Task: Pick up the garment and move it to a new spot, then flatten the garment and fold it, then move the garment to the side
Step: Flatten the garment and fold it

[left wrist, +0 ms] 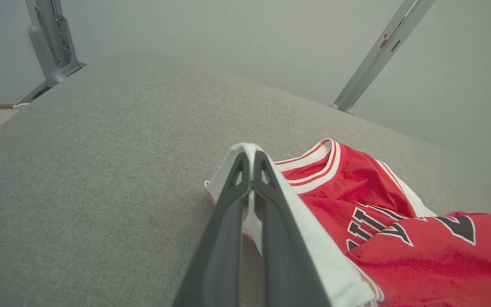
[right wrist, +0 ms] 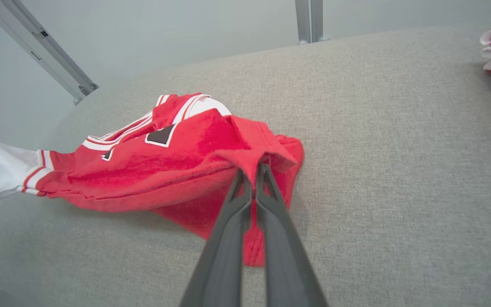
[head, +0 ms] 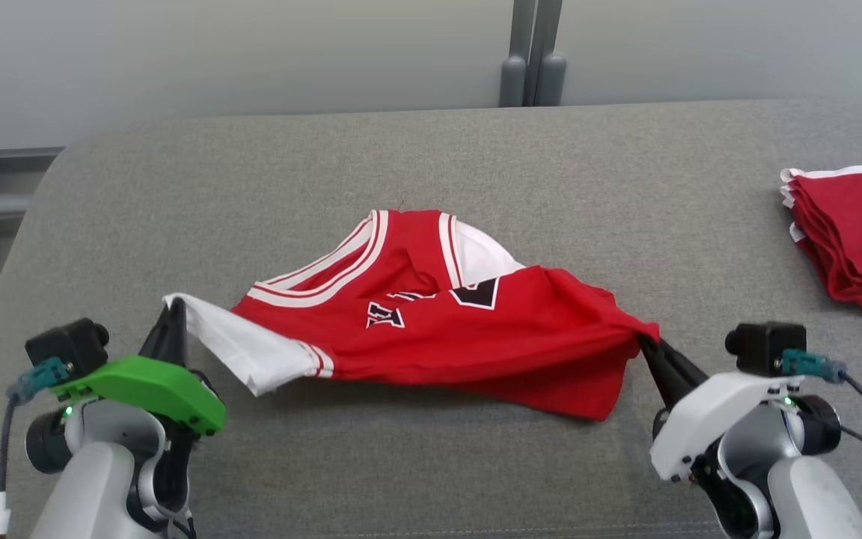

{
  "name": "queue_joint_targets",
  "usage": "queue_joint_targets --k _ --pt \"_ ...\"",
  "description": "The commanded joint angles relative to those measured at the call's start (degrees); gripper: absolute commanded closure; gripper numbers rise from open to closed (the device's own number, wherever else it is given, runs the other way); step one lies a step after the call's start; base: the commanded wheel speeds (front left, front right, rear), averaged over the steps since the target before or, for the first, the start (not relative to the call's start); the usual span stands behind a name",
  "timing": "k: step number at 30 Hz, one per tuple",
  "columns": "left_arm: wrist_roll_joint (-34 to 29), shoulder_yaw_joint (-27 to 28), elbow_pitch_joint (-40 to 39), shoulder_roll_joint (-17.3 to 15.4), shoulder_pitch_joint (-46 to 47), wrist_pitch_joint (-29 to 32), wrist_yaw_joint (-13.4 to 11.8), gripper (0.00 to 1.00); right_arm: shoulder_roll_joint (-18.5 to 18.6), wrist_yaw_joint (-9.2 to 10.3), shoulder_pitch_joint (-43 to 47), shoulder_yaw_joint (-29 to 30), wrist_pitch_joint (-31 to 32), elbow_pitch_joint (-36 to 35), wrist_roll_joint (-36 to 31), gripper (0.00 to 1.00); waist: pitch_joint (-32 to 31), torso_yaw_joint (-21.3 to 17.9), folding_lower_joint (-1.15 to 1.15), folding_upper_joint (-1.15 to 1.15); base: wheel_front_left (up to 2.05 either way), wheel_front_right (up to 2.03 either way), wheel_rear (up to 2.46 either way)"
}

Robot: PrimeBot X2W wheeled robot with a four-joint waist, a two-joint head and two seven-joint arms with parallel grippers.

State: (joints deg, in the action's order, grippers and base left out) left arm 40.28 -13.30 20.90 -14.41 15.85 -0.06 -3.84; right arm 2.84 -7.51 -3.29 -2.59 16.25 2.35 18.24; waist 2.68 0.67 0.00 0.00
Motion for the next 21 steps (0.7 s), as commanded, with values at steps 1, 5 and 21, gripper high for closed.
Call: queue_joint_targets --k 1,5,21 --pt "0.7 0.7 -1.3 -0.4 1.2 0.2 -0.7 1.0 0.1 0.05 -2.1 0.0 0.7 -0.9 0.6 1.0 -2.1 -1.5 0.0 0.0 0.0 0.0 0.0" --pt "1.0 2.0 -3.8 -1.2 5.6 1.4 -1.6 1.0 1.3 0.05 -7.7 -1.0 3.7 -0.5 2.2 1.0 -1.6 -3.0 0.0 0.0 0.0 0.0 0.0" --pt "-1.8 2.0 -0.3 -6.6 41.5 5.3 3.2 1.0 6.4 0.03 -46.2 -11.2 -1.8 18.4 4.1 1.0 18.8 -8.5 0.0 0.0 0.0 0.0 0.0"
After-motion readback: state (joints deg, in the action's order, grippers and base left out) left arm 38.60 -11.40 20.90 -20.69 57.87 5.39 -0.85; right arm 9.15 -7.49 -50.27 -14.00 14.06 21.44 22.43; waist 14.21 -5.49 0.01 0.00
